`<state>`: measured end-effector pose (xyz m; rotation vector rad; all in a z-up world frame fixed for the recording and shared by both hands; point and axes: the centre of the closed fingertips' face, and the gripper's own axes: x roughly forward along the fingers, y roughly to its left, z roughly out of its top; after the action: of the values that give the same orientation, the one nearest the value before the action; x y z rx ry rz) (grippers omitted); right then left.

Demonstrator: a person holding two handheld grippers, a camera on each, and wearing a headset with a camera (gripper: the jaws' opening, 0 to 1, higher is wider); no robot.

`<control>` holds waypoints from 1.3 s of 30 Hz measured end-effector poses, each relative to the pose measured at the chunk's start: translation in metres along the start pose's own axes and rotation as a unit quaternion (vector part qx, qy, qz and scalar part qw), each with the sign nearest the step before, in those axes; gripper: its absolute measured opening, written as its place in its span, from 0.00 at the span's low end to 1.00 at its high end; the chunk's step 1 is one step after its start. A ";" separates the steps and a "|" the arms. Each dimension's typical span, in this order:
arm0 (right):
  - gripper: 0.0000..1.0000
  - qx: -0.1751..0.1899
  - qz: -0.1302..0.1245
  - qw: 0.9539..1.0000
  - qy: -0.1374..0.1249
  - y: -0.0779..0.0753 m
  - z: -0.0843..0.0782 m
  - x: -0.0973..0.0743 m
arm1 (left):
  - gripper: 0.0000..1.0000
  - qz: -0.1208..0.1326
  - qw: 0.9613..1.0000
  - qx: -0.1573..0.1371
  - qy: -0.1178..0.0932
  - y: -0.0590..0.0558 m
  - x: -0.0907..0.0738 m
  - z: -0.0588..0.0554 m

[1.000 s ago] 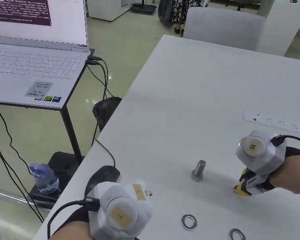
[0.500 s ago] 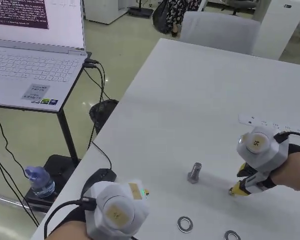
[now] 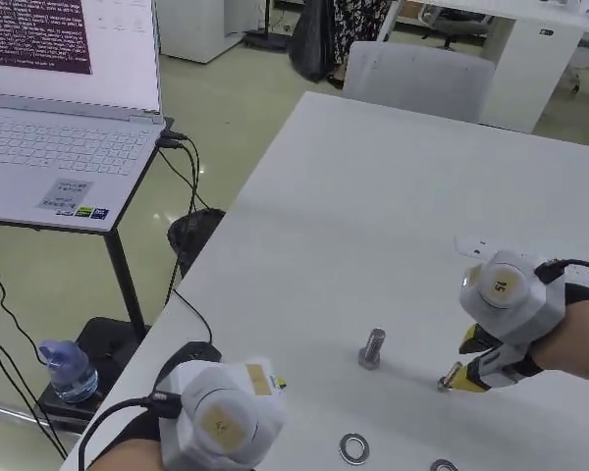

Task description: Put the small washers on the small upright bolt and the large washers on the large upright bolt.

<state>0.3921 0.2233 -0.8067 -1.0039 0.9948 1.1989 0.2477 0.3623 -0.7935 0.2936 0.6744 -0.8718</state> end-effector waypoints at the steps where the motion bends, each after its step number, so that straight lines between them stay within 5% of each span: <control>1: 0.31 -0.002 0.001 1.000 -0.001 0.002 0.000 -0.001 | 0.84 0.000 1.000 0.000 0.000 0.000 0.000 0.000; 24: 0.35 -0.006 0.027 0.999 -0.029 0.072 -0.009 -0.003 | 0.84 0.003 1.000 0.005 -0.008 -0.003 -0.001 0.006; 39: 0.35 -0.023 0.029 0.999 -0.019 0.097 -0.020 0.015 | 0.84 -0.002 1.000 0.009 -0.009 -0.006 -0.001 0.007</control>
<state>0.2962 0.2165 -0.8334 -0.9909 0.9750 1.2889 0.2459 0.3553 -0.7875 0.2997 0.6512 -0.8836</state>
